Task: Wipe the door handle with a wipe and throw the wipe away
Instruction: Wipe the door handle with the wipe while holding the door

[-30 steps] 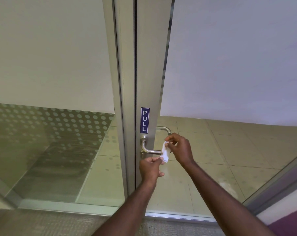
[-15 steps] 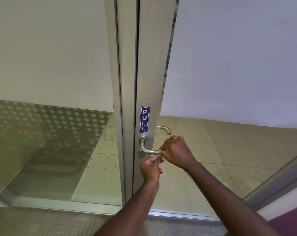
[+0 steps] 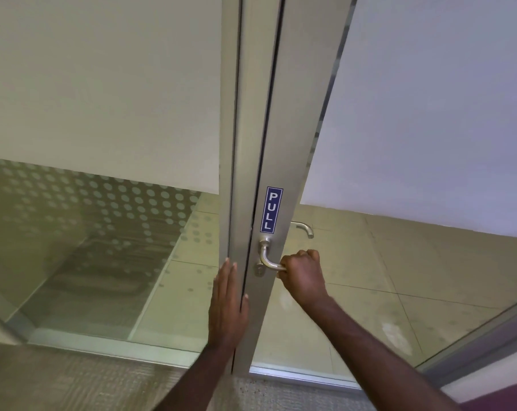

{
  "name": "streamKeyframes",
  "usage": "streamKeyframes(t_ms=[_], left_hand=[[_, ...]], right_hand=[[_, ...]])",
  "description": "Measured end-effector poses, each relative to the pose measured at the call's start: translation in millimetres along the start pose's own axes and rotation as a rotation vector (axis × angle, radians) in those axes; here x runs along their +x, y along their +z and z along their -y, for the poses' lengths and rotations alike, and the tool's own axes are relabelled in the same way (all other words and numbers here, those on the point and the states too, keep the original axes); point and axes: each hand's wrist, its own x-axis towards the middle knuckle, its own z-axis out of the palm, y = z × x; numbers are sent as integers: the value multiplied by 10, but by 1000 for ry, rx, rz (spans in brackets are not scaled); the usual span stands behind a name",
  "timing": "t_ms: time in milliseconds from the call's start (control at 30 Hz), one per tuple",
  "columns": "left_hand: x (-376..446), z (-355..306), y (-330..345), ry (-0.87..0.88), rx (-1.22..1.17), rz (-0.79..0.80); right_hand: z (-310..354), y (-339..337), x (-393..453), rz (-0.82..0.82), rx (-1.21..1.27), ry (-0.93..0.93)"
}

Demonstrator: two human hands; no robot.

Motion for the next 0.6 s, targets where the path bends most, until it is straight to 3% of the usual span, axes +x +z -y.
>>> streamKeyframes(t_ms=[133,367,600], left_hand=[[165,1,-82,136,42,83],[297,-111,-55,112,-33,110],[342,-136,-49,127,-27,128]], right_hand=[[181,85,22,3,29,64],[-74,70,-130,-6,317,-159],[-360,-110,-114,36,371,-193]])
